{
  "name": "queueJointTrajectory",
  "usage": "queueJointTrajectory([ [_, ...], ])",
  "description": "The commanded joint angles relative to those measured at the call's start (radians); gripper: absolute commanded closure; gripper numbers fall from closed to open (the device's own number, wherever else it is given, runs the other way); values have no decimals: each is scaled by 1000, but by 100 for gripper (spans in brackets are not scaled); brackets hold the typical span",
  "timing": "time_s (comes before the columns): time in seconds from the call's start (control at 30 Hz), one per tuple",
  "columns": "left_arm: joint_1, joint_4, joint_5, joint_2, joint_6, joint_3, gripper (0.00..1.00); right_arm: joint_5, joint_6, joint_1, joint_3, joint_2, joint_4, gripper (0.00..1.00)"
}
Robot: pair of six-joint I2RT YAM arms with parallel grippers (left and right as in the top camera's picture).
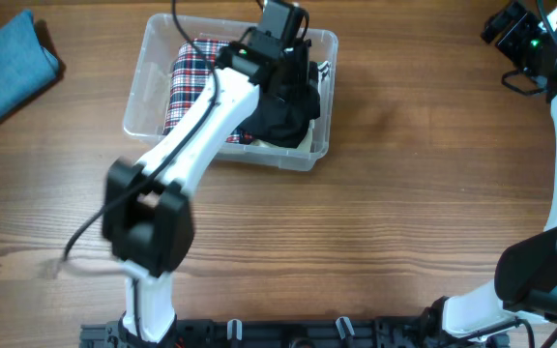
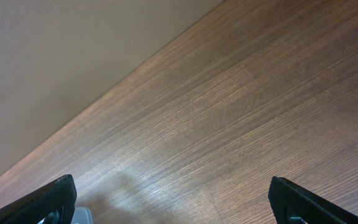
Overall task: Pack container
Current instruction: 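Move the left gripper toward the folded teal cloth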
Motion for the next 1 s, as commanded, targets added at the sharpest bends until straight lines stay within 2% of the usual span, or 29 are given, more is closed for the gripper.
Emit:
queueJointTrajectory([
  [0.0,18,-43,-22,-221,-2,0,16,10,14,4,11,9,2,0],
  [0.03,45,-76,-59,-267,-2,0,0,10,14,4,11,9,2,0],
  [0.17,198,-211,-76,-336,-3,0,0,10,14,4,11,9,2,0],
  [0.27,370,-289,-76,-332,-2,0,0,10,14,4,11,9,2,0],
  [0.43,610,-296,-75,-277,-8,0,0,10,14,4,11,9,2,0],
  [0.57,735,-276,-83,-179,-24,0,0,10,14,4,11,9,2,0],
  [0.6,755,-269,-122,-145,-10,0,0,10,14,4,11,9,2,0],
  [0.63,764,-259,-162,-114,28,0,0,10,14,4,11,9,2,0],
  [0.73,772,-193,-407,13,134,0,0,10,14,4,11,9,2,0],
  [0.8,772,-97,-467,74,247,0,0,10,14,4,11,9,2,0],
  [0.87,772,1,-469,122,407,0,0,10,14,4,11,9,2,0],
  [0.97,781,119,-468,200,723,0,0,10,14,4,11,9,2,0],
])
